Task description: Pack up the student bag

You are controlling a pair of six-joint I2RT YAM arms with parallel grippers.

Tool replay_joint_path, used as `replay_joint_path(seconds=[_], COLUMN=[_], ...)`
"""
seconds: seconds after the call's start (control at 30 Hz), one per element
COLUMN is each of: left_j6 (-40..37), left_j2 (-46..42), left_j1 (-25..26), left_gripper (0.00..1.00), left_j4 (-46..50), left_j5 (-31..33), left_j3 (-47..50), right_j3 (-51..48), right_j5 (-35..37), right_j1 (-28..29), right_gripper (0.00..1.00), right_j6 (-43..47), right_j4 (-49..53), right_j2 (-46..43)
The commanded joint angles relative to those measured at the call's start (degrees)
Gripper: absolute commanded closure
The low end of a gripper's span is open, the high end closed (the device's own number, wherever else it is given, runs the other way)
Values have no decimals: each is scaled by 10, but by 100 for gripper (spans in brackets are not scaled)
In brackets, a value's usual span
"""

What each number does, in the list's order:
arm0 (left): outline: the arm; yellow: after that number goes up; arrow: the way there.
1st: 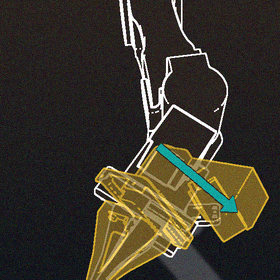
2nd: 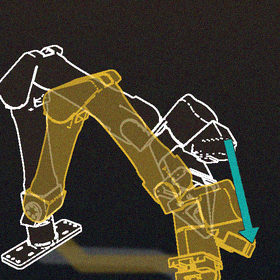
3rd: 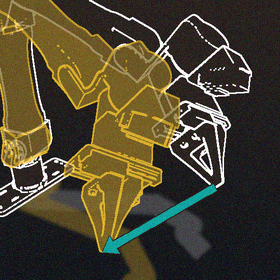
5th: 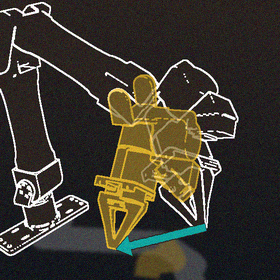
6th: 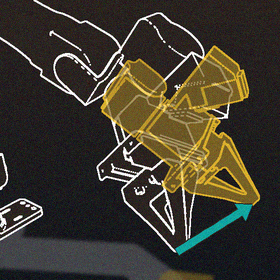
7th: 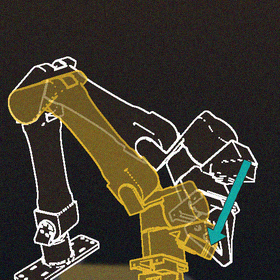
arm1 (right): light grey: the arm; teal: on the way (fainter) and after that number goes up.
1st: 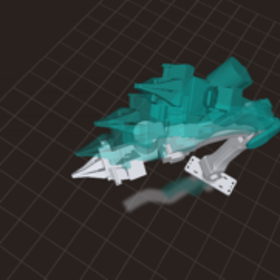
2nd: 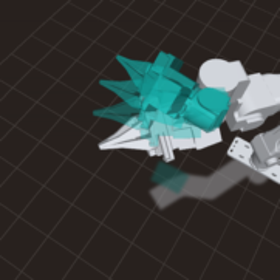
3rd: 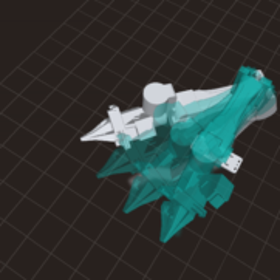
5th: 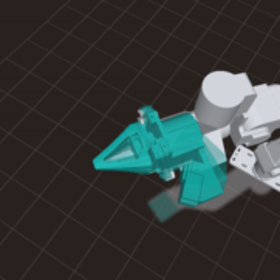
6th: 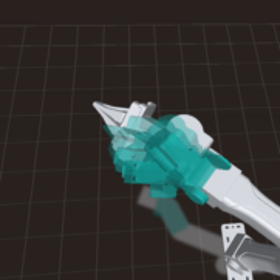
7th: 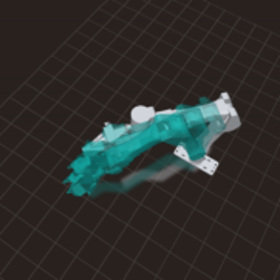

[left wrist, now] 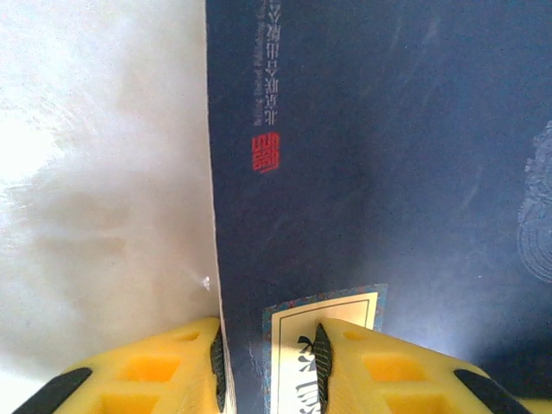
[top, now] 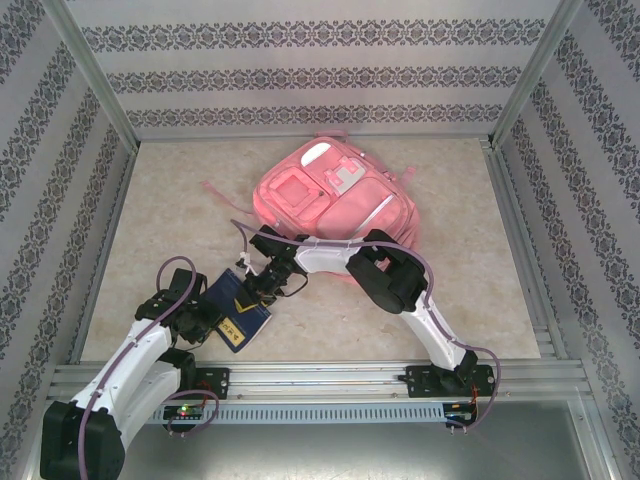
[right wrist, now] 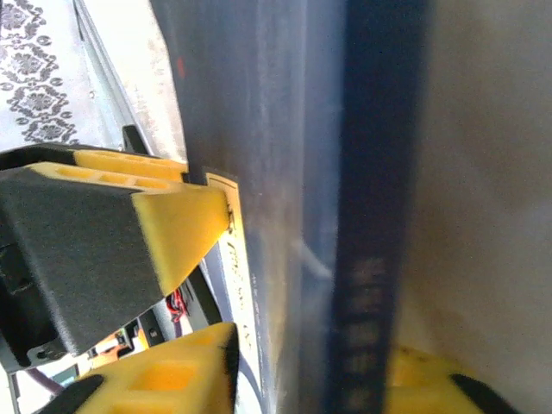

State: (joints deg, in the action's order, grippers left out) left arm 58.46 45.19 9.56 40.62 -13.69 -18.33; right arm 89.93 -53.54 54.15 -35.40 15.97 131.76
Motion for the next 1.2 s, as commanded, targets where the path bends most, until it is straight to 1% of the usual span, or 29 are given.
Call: replay_joint_path(seconds=[0.0, 0.1, 0.17, 0.23, 0.33, 0.4, 0.47, 0.53, 0.7, 0.8, 0.9, 1.0, 1.07, 1.17], left_j6=[-3, -17, -36, -47, -69, -82, -90, -96, -126, -147, -152, -151, -149, -144], left_j2=[10, 0, -20, -58, -134, -156, -143, -124, -111, -83, -58, -51, -51, -52], left_j1=[8, 8, 9, 8, 9, 8, 9, 9, 10, 9, 9, 10, 12, 22], left_gripper=[67, 62, 56, 51, 49, 47, 46, 43, 24, 21, 17, 14, 8, 6], left_j4=[-214, -208, -221, -231, -223, -215, -222, -235, -234, -227, -235, -250, -270, -302], left_j5=[-156, -166, -194, -218, -229, -233, -253, -269, -259, -262, -278, -294, -309, -332], left_j3=[44, 34, 28, 24, 9, -11, -31, -48, -106, -137, -143, -137, -133, -131], right_j3=[-3, -31, -58, -88, -136, -166, -188, -210, -242, -264, -285, -303, -310, -310], right_j5=[16, 40, 56, 75, 100, 112, 116, 105, 106, 96, 90, 90, 85, 59], right_j1=[1, -12, -23, -34, -49, -54, -60, -63, -64, -65, -65, -65, -65, -68], right_gripper=[79, 91, 94, 96, 100, 100, 100, 100, 100, 100, 100, 100, 100, 100], right_j6=[12, 11, 8, 6, -5, -6, -14, -26, -27, -46, -65, -75, -85, -106], right_j4=[7, -10, -29, -49, -80, -107, -128, -162, -203, -244, -285, -314, -336, -363], right_j2=[-11, -47, -78, -116, -174, -216, -244, -270, -332, -363, -395, -428, -442, -442])
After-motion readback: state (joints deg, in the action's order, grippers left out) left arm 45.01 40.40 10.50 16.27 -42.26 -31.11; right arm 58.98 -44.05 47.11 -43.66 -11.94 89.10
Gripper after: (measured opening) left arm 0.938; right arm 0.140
